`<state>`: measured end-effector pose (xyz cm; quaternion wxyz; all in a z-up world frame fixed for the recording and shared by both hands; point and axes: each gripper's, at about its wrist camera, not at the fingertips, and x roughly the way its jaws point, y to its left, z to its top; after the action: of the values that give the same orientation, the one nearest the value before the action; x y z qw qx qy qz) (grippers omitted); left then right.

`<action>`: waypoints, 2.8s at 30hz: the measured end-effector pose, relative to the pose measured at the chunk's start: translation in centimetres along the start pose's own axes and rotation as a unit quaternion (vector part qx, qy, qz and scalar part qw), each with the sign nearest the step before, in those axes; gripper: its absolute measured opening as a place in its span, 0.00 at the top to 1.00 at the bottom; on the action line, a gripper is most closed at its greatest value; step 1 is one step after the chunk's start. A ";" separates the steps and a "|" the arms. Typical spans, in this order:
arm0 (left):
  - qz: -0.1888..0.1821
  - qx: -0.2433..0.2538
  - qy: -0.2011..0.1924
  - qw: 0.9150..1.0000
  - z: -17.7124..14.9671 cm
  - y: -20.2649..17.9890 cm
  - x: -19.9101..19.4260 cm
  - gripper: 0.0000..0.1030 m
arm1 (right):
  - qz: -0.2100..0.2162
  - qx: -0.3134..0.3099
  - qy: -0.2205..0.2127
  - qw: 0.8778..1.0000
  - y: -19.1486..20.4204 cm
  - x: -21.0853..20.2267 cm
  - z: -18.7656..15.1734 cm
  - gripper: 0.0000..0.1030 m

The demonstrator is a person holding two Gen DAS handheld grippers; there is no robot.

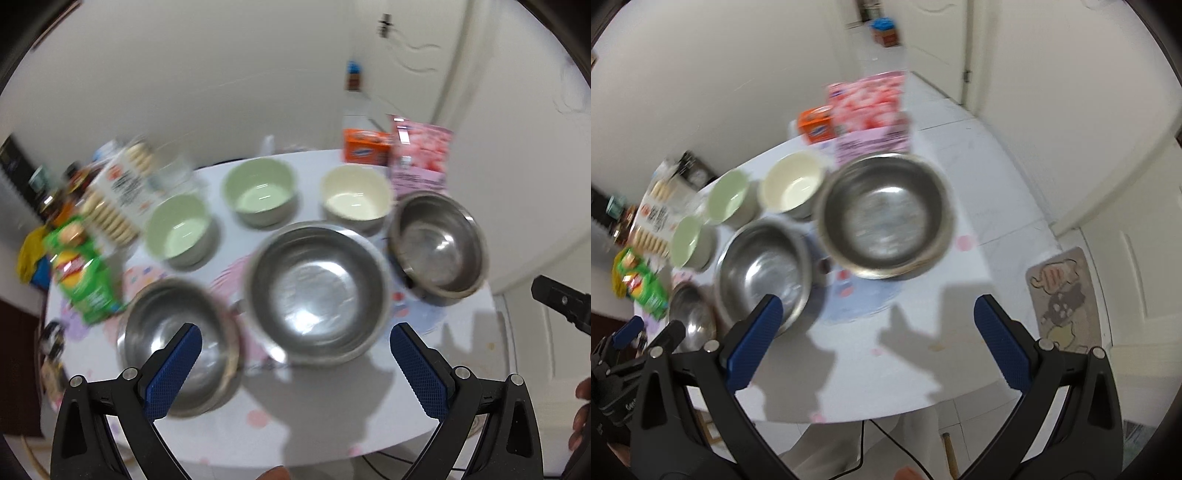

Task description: Organize plates and bowls

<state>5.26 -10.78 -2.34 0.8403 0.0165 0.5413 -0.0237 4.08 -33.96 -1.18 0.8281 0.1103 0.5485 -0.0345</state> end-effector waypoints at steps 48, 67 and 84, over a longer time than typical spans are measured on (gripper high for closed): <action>0.017 0.014 0.123 0.992 7.8 -14.4 23.0 0.68 | 0.027 0.016 0.168 0.985 -8.9 20.6 10.4 0.80; -0.005 0.044 0.048 0.998 5.8 -13.5 15.1 0.72 | 0.049 -0.018 0.095 0.994 -8.6 13.7 8.4 0.86; -0.029 0.089 0.069 0.993 -4.1 -12.6 12.8 0.72 | 0.035 0.000 0.119 0.992 -8.8 10.9 -2.5 0.87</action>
<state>6.04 -23.46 -15.72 0.7949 0.0772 0.5943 -0.0946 4.56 -41.26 -13.42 0.7576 0.1327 0.6390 0.0084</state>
